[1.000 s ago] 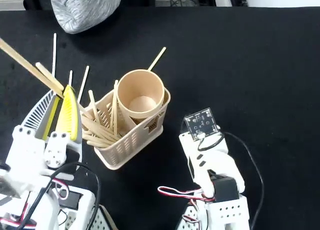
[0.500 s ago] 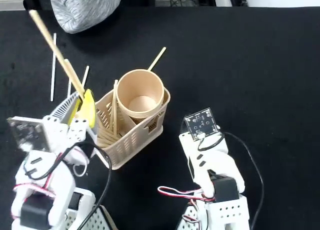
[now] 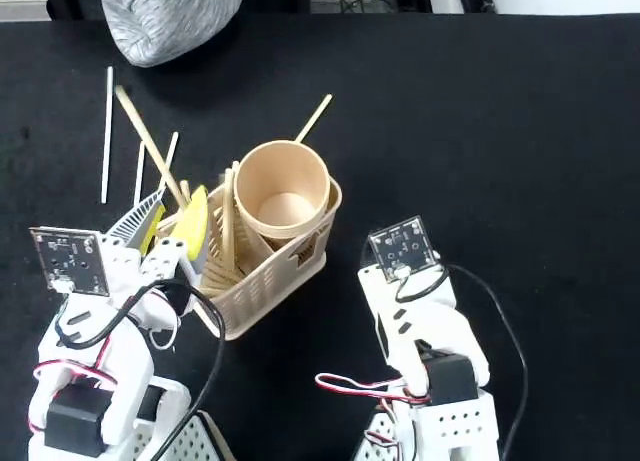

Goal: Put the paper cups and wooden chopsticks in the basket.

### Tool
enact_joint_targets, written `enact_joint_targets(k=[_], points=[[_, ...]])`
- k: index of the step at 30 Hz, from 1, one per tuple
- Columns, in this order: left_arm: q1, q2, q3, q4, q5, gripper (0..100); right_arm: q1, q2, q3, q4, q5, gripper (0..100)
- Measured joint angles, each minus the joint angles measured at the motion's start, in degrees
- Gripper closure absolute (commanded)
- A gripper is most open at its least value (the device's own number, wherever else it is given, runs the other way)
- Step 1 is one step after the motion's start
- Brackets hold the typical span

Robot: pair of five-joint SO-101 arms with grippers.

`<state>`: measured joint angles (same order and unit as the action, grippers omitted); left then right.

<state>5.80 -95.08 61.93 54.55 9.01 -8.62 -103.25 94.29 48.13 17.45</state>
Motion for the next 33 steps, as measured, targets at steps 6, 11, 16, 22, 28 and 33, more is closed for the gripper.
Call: enact_joint_targets(k=[6, 11, 16, 22, 28, 33], points=[[0.0, 0.0, -2.2, 3.3, 0.0, 82, 0.0, 0.0, 0.0, 0.0, 0.0, 98.5], [-1.6, 0.1, -8.7, 8.1, -0.2, 82, 0.0, 0.0, 0.0, 0.0, 0.0, 98.5], [-14.8, 0.4, -15.6, 8.5, -0.2, 82, 0.0, 0.0, 0.0, -0.4, 0.0, 98.5], [-30.2, 7.2, -16.2, 6.9, -1.6, 82, 0.0, 0.0, 0.0, -0.5, 0.0, 98.5], [-34.5, 28.0, -16.1, 1.7, -7.3, 82, 0.0, 0.0, 0.0, -0.5, 0.0, 98.5], [-34.5, 44.7, -16.0, -1.8, -18.4, 82, 0.0, 0.0, 0.0, -0.7, 0.0, 98.5]])
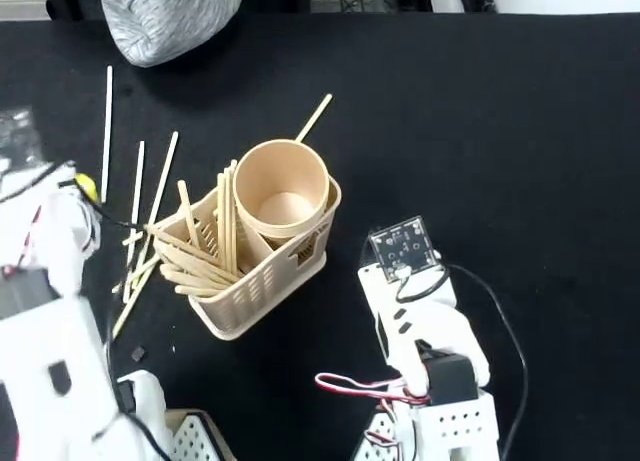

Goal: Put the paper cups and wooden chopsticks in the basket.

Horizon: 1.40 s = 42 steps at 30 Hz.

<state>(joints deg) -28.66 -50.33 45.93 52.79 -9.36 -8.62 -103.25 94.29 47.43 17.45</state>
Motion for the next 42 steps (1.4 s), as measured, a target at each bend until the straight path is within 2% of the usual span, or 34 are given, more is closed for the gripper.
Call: enact_joint_targets(k=[7, 13, 21, 31, 36, 42], points=[[3.0, 17.7, 0.7, -1.3, -10.4, 82, 0.0, 0.0, 0.0, 0.0, 0.0, 98.5], [6.9, 31.1, 1.1, -9.8, -11.3, 82, 0.0, 0.0, 0.0, 0.0, 0.0, 98.5], [7.7, 49.3, -7.4, -11.3, -11.3, 83, 0.2, 0.0, 0.0, 0.0, 0.0, 98.5], [8.0, 52.4, -9.2, -11.3, -11.3, 83, 0.2, 0.0, 0.0, 0.0, 0.0, 98.5], [8.3, 52.4, -9.2, -8.4, -11.4, 95, 0.2, 0.0, 0.0, 0.0, 0.0, 98.5], [9.1, 52.3, -9.3, -7.3, -11.5, 97, 0.2, 0.0, 0.0, 0.0, 0.0, 98.5]])
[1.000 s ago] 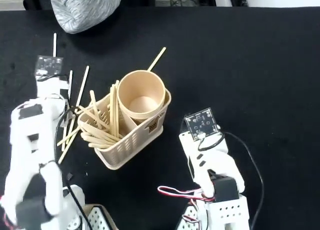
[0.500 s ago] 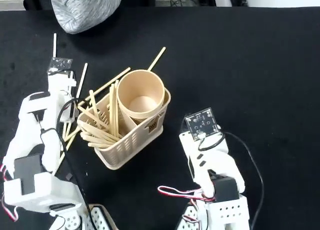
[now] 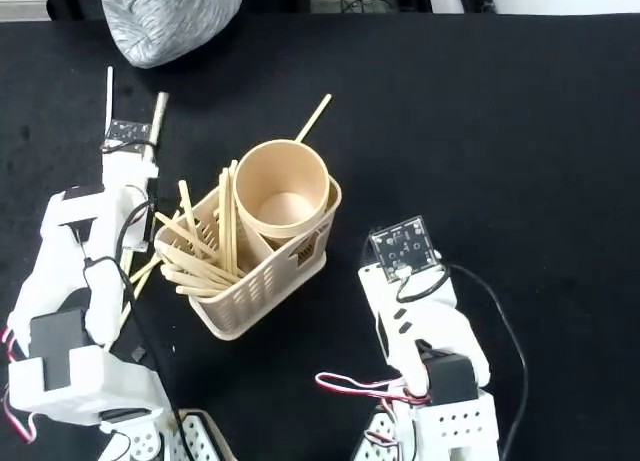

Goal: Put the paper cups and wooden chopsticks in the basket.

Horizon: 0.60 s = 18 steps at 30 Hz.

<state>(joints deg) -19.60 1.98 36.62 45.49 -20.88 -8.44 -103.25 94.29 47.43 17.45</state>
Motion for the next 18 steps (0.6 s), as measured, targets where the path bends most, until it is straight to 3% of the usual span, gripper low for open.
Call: enact_joint_targets(k=[6, 18], points=[[0.0, 0.0, -0.4, 2.2, 0.4, 97, 0.0, 0.0, 0.0, 0.0, 0.0, 98.5], [0.0, 0.1, -9.4, 16.4, 11.5, 97, 0.0, 0.0, 0.0, 0.0, 0.0, 98.5]])
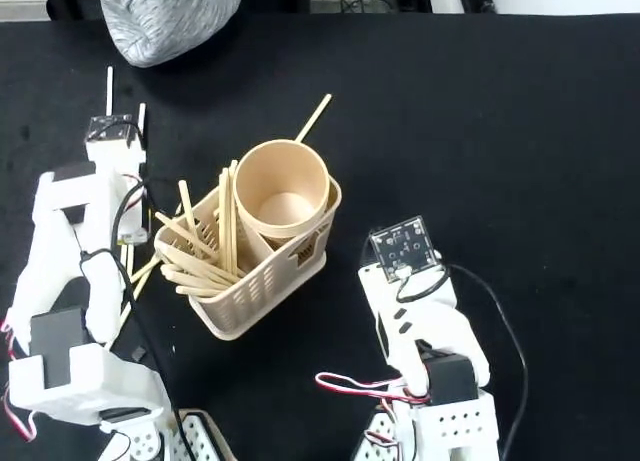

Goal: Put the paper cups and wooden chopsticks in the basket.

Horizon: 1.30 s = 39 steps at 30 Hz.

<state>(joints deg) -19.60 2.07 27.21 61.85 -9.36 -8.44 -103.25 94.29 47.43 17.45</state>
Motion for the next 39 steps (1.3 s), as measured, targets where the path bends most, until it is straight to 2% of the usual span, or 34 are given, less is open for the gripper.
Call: enact_joint_targets(k=[10, 20, 39], points=[[0.0, -3.0, -5.2, 9.8, 0.4, 97, 0.0, 0.0, 0.0, 0.0, 0.0, 98.5], [-0.1, -28.5, 0.6, 11.8, 3.2, 97, 0.0, 0.0, 0.0, 0.0, 0.0, 98.5], [-0.1, -79.6, 21.5, -4.4, 10.0, 97, 0.0, 0.0, 0.0, 0.0, 0.0, 98.5]])
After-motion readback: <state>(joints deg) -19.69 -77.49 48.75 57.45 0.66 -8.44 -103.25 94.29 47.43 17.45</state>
